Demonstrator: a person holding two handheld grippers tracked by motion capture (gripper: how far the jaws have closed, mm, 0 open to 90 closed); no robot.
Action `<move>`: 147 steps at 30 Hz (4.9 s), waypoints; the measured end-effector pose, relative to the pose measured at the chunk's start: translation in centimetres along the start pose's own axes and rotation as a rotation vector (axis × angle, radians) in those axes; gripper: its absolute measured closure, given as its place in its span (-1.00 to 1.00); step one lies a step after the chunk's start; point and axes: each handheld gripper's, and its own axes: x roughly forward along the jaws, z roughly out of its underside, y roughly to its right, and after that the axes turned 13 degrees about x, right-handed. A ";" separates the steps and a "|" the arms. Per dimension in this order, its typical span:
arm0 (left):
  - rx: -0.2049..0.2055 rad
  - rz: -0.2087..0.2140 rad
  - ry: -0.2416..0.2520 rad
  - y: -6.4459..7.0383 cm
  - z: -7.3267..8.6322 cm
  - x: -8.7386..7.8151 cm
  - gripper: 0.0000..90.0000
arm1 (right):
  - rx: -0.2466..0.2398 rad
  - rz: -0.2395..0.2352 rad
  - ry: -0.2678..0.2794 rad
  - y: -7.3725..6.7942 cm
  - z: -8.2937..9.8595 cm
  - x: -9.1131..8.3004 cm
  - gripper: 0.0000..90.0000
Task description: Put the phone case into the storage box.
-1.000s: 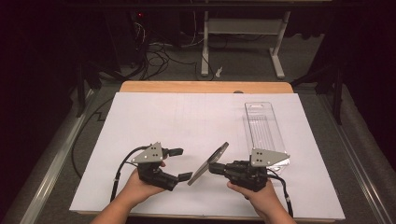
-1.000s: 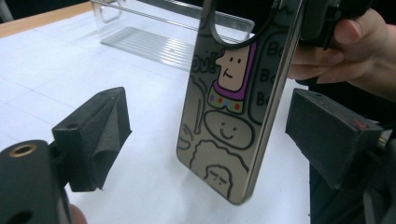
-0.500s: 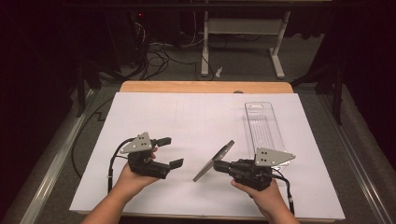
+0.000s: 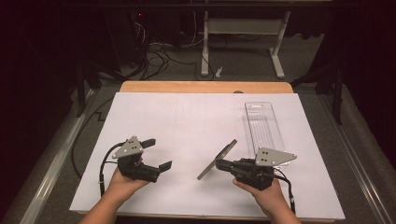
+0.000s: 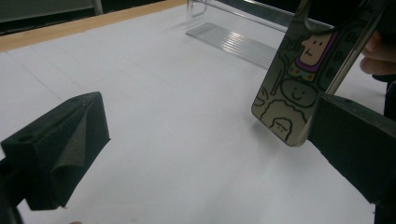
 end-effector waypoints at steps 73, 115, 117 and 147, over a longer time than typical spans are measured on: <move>-0.026 -0.080 -0.004 -1.4 2.3 -1.3 -0.98 | -0.200 0.295 0.115 -1.3 -3.4 -5.8 1.00; -0.029 -0.062 0.003 -1.3 2.3 -1.2 -0.98 | -0.194 0.500 0.135 1.1 -6.4 -9.7 1.00; -0.029 -0.061 0.005 -1.3 2.3 -1.2 -0.98 | -0.194 0.516 0.127 1.6 -6.8 -9.7 1.00; -0.031 -0.043 0.007 -1.4 2.4 -1.3 -0.98 | -0.121 0.582 0.101 8.9 -10.3 -5.2 1.00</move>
